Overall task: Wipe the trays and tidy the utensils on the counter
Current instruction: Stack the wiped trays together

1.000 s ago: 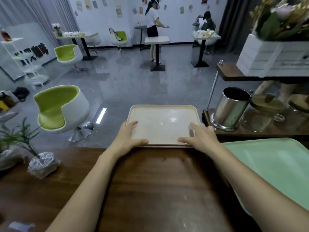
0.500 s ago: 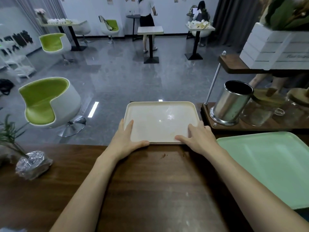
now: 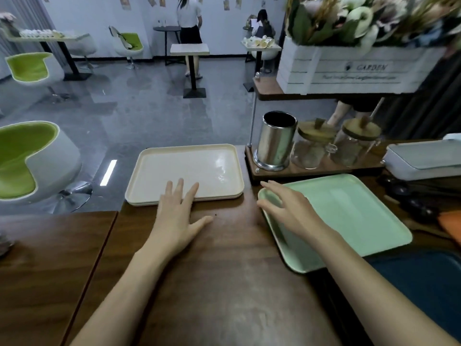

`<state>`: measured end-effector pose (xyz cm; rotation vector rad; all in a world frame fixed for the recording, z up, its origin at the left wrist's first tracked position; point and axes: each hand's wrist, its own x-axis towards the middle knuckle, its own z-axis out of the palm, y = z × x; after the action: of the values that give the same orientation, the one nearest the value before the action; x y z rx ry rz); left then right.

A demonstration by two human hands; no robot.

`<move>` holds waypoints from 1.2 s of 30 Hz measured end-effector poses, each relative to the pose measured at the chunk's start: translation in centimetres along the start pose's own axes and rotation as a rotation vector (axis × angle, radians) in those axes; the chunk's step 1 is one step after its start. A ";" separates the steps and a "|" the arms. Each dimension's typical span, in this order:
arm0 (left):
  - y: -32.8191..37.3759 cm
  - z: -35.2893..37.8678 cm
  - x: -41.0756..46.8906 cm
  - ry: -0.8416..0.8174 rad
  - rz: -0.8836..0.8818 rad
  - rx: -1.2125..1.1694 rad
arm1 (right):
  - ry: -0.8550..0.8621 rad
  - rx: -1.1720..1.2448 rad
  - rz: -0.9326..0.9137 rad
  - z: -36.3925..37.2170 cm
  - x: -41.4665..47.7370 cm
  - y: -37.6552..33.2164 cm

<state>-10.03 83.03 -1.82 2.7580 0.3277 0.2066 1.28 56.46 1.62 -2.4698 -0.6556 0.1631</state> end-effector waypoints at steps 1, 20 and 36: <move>2.4 0.9 -0.6 -0.021 0.033 -0.032 | 0.003 0.016 0.006 -0.9 -0.9 1.1; 20.4 9.4 -6.7 -0.069 -0.157 -0.071 | -0.150 -0.130 0.184 -12.8 -10.8 19.7; 20.1 7.4 -8.0 -0.192 -0.131 -0.179 | -0.212 -0.225 0.105 -12.7 -10.4 18.7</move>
<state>-12.34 60.34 -2.21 2.5434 0.4154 -0.0600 3.20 31.64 1.41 -2.7303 -0.6635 0.4172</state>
